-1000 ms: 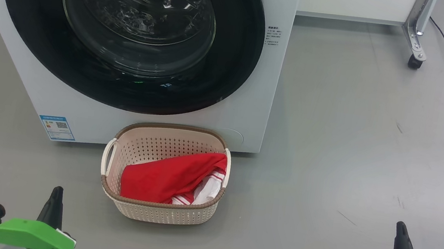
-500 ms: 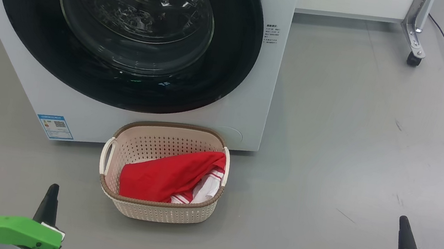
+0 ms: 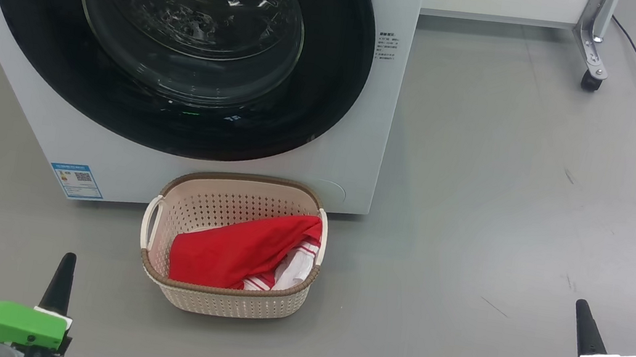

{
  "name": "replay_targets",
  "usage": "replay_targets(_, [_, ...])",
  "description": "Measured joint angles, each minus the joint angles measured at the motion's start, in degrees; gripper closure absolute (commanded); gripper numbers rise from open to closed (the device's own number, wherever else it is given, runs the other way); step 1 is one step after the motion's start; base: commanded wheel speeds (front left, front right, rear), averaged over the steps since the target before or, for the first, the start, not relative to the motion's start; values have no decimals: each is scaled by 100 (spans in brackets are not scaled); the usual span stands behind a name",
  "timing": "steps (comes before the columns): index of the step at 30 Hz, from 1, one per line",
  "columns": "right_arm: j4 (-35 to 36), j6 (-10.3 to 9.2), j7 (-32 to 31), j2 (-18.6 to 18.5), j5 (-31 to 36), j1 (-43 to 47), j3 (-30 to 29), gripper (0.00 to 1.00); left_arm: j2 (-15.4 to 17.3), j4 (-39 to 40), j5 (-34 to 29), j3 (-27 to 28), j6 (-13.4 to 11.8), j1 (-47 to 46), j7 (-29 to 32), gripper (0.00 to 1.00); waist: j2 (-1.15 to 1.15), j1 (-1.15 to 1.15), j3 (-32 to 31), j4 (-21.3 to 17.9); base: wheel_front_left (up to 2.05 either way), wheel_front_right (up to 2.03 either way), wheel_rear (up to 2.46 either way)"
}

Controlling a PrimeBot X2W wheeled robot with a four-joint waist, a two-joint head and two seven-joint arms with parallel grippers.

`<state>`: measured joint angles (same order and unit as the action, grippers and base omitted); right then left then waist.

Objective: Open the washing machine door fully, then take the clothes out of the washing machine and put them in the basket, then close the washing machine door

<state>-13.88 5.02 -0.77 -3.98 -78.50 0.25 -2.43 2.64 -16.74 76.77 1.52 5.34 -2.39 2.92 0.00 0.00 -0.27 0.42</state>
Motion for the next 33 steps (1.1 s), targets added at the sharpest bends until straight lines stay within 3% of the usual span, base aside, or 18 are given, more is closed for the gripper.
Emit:
replay_targets(22, [-185,166,-364,37,-1466,-332,-302,100,-40,52,1457,357,156,-104,366,100,0,0,42,-41,0,0,0])
replay_targets(33, [-199,192,-379,38,-1483,-341,-310,100,-49,57,1459,364,156,-115,365,100,0,0,42,-41,0,0,0])
